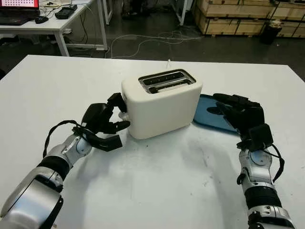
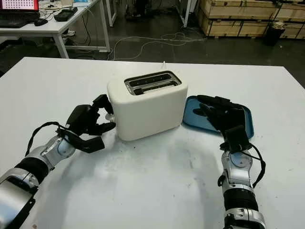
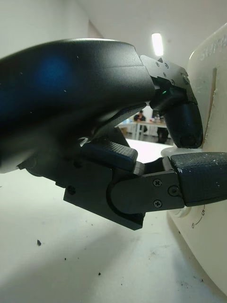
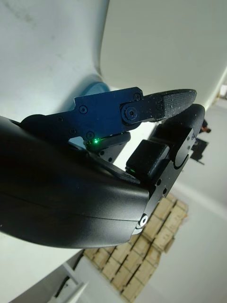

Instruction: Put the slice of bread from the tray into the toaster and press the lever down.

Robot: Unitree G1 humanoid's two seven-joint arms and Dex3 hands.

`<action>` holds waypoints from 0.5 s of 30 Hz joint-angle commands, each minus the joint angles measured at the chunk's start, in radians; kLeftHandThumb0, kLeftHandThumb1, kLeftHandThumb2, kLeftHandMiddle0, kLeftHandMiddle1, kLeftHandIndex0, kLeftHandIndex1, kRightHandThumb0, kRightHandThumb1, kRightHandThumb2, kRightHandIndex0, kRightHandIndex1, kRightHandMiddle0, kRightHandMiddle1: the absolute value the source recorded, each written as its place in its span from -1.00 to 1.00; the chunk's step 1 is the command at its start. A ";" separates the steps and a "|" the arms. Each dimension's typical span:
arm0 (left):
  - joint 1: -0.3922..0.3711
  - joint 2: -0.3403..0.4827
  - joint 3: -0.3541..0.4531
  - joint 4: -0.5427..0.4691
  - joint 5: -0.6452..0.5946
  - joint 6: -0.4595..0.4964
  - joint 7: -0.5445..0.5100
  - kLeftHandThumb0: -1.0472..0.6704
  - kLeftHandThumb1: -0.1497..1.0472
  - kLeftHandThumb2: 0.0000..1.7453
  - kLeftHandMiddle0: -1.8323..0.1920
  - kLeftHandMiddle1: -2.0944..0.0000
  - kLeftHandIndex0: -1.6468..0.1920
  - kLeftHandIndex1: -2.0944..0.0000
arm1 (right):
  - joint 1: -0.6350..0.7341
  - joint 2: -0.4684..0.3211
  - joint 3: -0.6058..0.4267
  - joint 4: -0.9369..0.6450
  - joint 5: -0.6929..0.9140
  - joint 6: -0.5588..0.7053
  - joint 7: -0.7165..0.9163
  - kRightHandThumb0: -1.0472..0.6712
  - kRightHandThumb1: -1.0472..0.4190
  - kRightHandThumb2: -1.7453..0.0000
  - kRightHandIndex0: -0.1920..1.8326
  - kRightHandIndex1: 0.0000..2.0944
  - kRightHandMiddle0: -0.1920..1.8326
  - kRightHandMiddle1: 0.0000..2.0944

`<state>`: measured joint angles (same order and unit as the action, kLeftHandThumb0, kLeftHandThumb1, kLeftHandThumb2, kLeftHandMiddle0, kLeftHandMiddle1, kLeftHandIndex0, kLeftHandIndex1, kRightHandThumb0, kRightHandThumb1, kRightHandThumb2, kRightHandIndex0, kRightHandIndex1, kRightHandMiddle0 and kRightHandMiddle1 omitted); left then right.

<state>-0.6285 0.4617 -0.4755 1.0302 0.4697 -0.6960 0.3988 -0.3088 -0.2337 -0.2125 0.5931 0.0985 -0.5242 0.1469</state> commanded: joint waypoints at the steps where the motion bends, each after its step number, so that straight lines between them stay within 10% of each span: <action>1: 0.058 -0.041 -0.013 -0.024 0.016 -0.034 -0.101 -1.00 0.79 -0.28 -0.54 -0.56 -0.44 -0.50 | -0.014 0.001 -0.001 0.005 0.009 0.004 0.002 -0.37 -0.79 1.00 0.45 -0.81 0.38 -1.00; 15: 0.144 0.010 0.222 -0.251 -0.068 -0.166 -0.046 -1.00 0.79 -0.33 -0.29 -0.56 -0.10 -0.42 | -0.015 0.001 0.011 -0.003 -0.007 0.013 -0.008 -0.41 -0.79 1.00 0.44 -0.80 0.39 -1.00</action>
<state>-0.4908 0.4768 -0.2573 0.8045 0.3886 -0.8078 0.3548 -0.3095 -0.2333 -0.2052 0.5954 0.0958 -0.5239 0.1442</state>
